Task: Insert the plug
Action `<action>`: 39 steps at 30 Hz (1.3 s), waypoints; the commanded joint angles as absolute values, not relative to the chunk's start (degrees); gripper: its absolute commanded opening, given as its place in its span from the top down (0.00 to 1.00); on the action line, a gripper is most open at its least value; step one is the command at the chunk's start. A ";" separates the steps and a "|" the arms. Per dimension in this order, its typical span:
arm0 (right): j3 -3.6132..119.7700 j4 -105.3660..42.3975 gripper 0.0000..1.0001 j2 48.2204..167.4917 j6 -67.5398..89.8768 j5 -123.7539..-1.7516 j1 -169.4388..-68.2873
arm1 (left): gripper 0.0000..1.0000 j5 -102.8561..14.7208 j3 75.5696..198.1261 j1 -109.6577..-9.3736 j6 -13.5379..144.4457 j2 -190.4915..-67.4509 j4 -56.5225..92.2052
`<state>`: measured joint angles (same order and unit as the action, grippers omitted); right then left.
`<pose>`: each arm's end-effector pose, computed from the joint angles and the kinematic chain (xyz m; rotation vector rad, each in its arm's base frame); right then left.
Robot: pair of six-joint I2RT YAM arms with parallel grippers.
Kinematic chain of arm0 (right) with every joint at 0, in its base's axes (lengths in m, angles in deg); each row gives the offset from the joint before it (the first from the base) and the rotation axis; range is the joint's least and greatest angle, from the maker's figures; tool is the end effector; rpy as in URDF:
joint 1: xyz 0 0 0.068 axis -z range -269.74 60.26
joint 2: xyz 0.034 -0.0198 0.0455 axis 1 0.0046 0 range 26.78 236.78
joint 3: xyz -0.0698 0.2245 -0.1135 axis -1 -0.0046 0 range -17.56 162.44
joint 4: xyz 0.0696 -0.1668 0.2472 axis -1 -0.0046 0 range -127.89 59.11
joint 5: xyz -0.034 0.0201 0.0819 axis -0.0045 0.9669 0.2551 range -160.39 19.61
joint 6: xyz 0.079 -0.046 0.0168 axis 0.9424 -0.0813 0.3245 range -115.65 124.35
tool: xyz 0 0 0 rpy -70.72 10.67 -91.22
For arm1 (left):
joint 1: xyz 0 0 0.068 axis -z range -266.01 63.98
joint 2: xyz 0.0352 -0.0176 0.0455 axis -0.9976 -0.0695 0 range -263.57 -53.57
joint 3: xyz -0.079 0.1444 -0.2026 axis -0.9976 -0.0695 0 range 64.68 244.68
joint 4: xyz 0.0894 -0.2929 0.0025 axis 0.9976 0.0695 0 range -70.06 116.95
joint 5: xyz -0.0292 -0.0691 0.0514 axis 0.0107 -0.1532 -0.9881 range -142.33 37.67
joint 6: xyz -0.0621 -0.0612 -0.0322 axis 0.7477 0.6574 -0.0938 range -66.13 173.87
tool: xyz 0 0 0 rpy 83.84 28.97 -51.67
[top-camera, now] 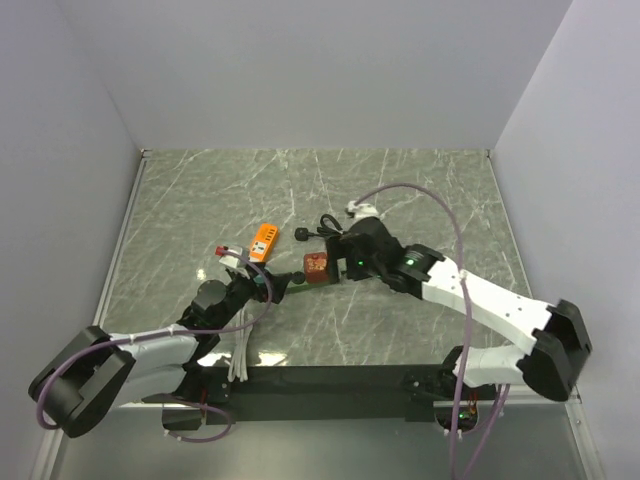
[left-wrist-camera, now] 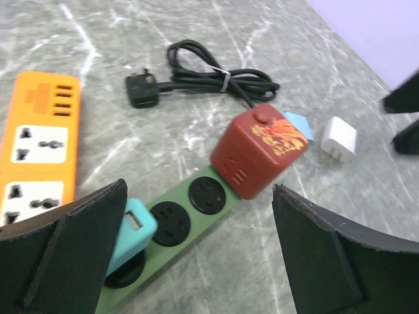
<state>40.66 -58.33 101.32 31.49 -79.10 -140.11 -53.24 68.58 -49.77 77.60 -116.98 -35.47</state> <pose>0.2414 0.2718 0.2232 -0.4030 2.3435 0.4939 0.2141 -0.1553 0.1059 0.1730 1.6928 -0.7799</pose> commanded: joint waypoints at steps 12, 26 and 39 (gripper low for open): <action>30.87 -48.91 0.02 103.41 34.94 -84.98 -124.72 | 0.01 -66.91 68.11 -49.80 84.63 -99.98 -19.26; 32.89 -43.46 0.07 118.44 33.10 -81.38 -120.50 | 0.00 -70.96 69.87 -49.80 84.37 -97.95 -13.89; 37.55 -44.94 0.83 122.23 27.65 -78.74 -119.62 | 0.01 -69.91 70.83 -49.80 81.12 -99.18 -15.92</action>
<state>35.37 -44.08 123.24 30.42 -79.19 -120.06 -70.22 68.47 -49.77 82.98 -99.80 -13.55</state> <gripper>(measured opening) 0.518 0.995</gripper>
